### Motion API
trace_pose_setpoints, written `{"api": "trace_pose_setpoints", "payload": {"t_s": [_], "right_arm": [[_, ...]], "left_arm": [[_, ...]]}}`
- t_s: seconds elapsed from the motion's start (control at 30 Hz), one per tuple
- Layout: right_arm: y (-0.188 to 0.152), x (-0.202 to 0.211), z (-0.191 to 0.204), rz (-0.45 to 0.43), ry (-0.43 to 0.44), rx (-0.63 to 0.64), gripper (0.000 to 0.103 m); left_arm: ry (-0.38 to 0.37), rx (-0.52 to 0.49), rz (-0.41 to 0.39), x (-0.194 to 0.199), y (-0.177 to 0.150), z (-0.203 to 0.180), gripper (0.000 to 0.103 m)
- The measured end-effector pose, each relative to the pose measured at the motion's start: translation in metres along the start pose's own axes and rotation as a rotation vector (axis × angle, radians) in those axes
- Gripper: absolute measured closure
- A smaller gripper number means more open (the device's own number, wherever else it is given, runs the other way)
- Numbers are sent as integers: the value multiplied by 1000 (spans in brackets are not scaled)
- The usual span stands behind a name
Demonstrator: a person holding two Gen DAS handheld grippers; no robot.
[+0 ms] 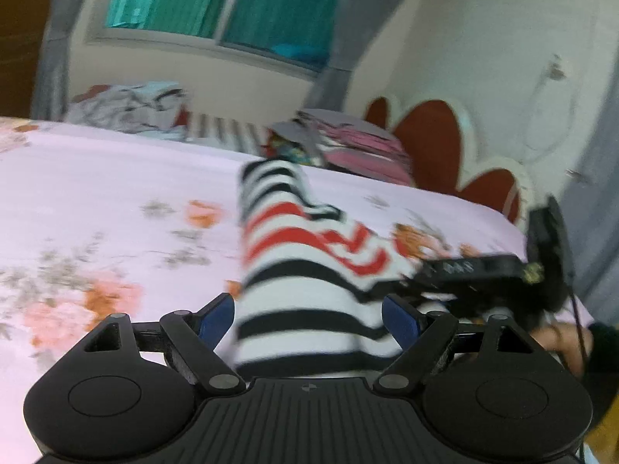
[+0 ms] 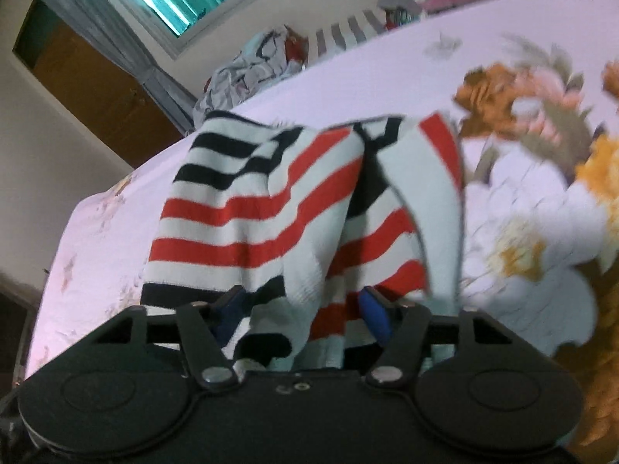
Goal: Fold small clothes
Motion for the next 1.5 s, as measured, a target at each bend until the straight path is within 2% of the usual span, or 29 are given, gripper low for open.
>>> {"api": "trace_pose_setpoints", "payload": {"t_s": [0.07,0.23,0.3,0.4,0.53,0.63,0.8,0.87,1.07,1.2,1.33,1.43,1.5], "right_arm": [[1,-5,1,-4,-3,-10,54],[9,-8,9,-27,-25,-3,64],[13,-5,11,-48,-22,14,77],[19,6,20,-108,-46,78,80],[29,32,32,-243,-141,237,82],[33,48,25,-304,-210,297,82],[19,29,-19,-222,-283,223,82],[14,29,-28,-231,-311,212,82],[17,29,-23,-264,-379,245,83],[13,28,-26,-213,-330,200,83],[9,47,-30,-171,-217,94,72],[-4,60,-31,-145,-194,82,65],[-14,67,-31,-138,-187,81,64]], "left_arm": [[24,15,-7,-4,3,12,20],[68,26,-6,-29,11,29,20],[74,34,-6,-40,15,31,20],[66,42,-7,-55,23,31,20],[38,52,-1,-74,29,23,20],[8,45,11,-87,28,12,20],[-20,19,78,-111,11,-1,20],[-17,12,111,-118,2,-1,20],[-15,26,128,-125,-2,2,20],[-3,6,138,-127,-4,0,20],[-7,14,140,-126,-4,3,20],[-3,11,141,-126,-4,1,20],[-3,12,141,-126,-4,1,20]]}}
Point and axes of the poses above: each gripper's, at about its wrist camera, not at the fingertips, and x roughly against the way its jaws point, z to its left, y to its top, the point moved 9 cm from there along -x, roughly the way its jaws point, and after that the axes turned 8 degrees about -y, right-handed, at the moved point
